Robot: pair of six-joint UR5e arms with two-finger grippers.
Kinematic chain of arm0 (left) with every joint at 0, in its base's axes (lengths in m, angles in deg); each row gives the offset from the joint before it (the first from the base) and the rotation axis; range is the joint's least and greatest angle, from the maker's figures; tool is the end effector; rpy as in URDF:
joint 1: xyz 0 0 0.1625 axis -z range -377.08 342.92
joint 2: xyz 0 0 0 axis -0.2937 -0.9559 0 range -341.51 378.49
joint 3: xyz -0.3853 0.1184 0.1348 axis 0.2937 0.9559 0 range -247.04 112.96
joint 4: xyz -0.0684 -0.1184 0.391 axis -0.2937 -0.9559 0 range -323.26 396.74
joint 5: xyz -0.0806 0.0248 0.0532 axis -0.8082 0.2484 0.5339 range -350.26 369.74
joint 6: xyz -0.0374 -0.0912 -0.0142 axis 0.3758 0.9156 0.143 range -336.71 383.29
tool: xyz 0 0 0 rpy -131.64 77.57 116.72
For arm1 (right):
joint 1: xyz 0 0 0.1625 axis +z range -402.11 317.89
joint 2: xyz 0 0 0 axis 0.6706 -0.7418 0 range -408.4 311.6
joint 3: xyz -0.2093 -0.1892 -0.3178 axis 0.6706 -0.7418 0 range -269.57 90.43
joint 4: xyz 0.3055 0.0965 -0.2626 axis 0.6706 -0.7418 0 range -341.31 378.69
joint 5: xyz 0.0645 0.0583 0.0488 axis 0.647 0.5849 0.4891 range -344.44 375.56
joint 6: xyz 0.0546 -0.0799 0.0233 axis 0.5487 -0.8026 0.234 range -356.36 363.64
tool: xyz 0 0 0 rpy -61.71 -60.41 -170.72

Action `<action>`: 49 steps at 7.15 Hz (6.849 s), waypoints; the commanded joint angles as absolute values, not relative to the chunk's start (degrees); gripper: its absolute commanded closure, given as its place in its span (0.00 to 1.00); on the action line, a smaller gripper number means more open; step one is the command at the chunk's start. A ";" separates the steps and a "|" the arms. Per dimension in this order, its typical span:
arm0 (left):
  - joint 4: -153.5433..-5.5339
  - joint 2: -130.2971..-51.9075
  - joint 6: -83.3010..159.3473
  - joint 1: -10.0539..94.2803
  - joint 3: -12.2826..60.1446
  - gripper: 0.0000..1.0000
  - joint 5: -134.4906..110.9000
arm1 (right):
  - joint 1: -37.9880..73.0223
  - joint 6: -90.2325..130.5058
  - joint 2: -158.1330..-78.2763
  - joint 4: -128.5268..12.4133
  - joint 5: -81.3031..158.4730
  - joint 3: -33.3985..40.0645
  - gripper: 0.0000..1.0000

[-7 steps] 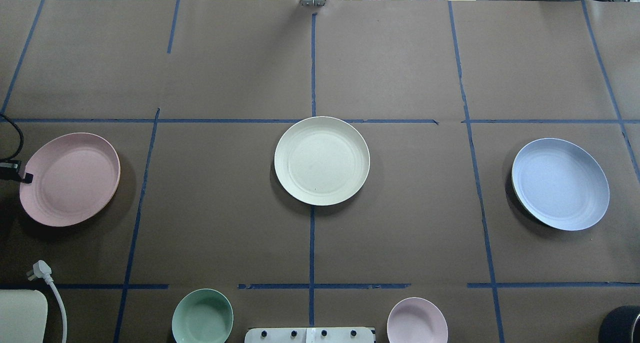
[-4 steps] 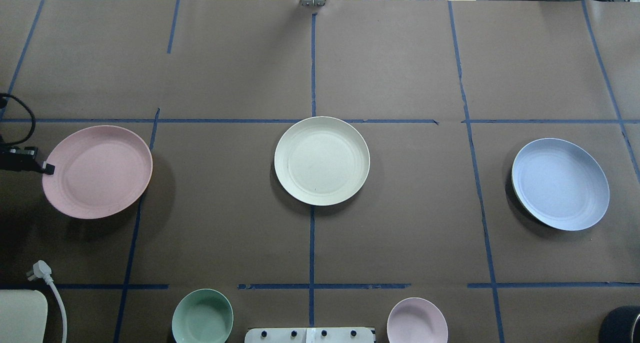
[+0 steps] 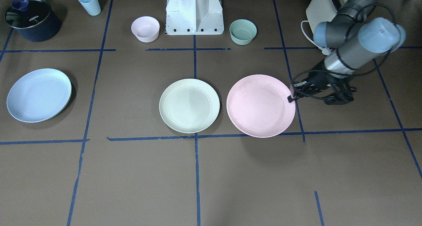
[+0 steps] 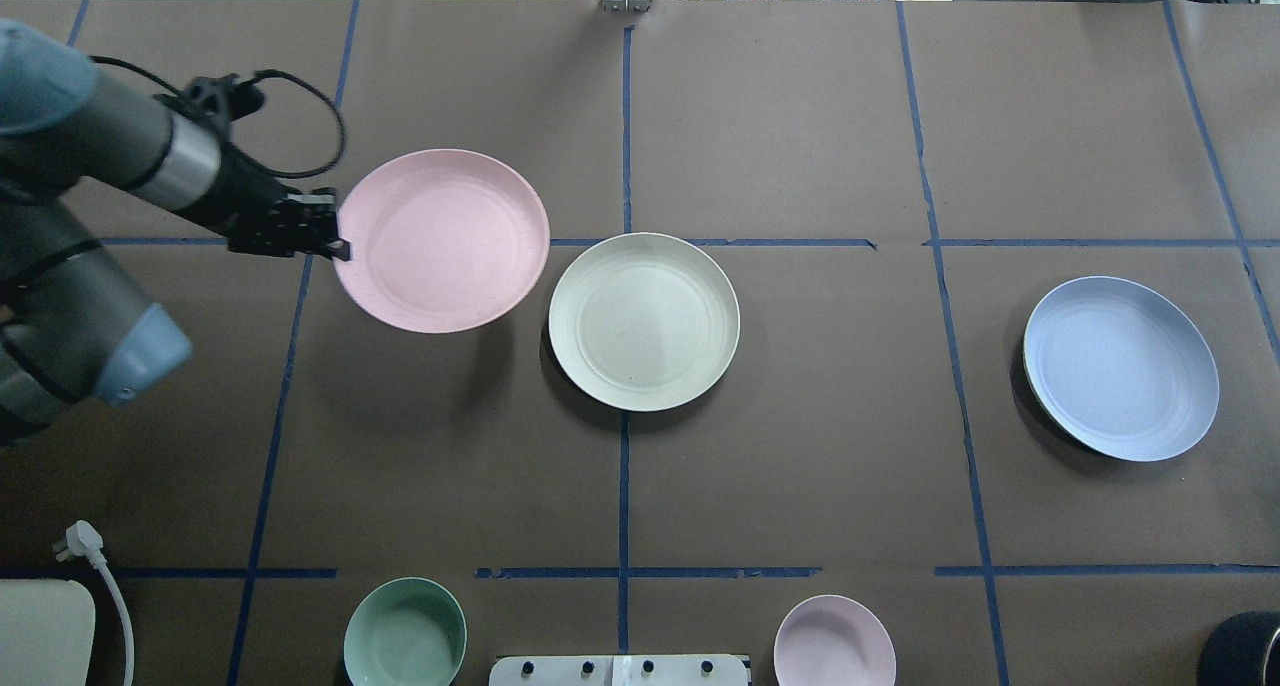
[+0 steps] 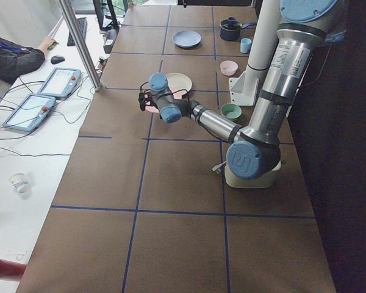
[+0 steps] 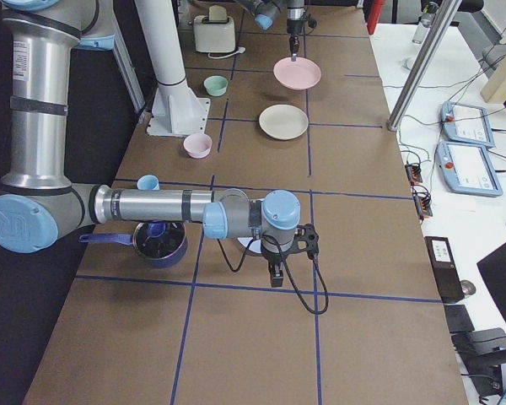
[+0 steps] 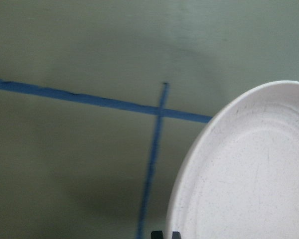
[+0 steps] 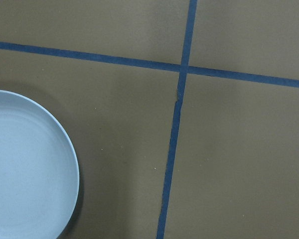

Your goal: Stack three plates with pink and blue

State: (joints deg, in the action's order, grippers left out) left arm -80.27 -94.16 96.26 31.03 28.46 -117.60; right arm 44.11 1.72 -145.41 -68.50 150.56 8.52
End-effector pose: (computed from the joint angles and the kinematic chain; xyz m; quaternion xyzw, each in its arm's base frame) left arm 0.3674 -0.5188 0.3332 -0.0030 0.5223 -0.0821 0.8488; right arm 0.0335 -0.4477 0.6403 0.0252 -0.3829 -0.0588 0.9216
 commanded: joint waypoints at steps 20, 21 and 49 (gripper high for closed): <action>-49.48 -68.78 13.19 71.34 28.67 0.00 -126.58 | 24.97 49.02 -147.19 -17.23 146.88 -8.86 0.00; -49.48 -68.78 13.19 71.34 28.76 0.00 -126.58 | 23.90 50.47 -147.19 -16.73 147.05 -8.46 0.00; -49.48 -69.14 13.27 71.07 27.27 0.00 -126.58 | 10.48 55.52 -112.99 -58.03 140.26 0.48 0.00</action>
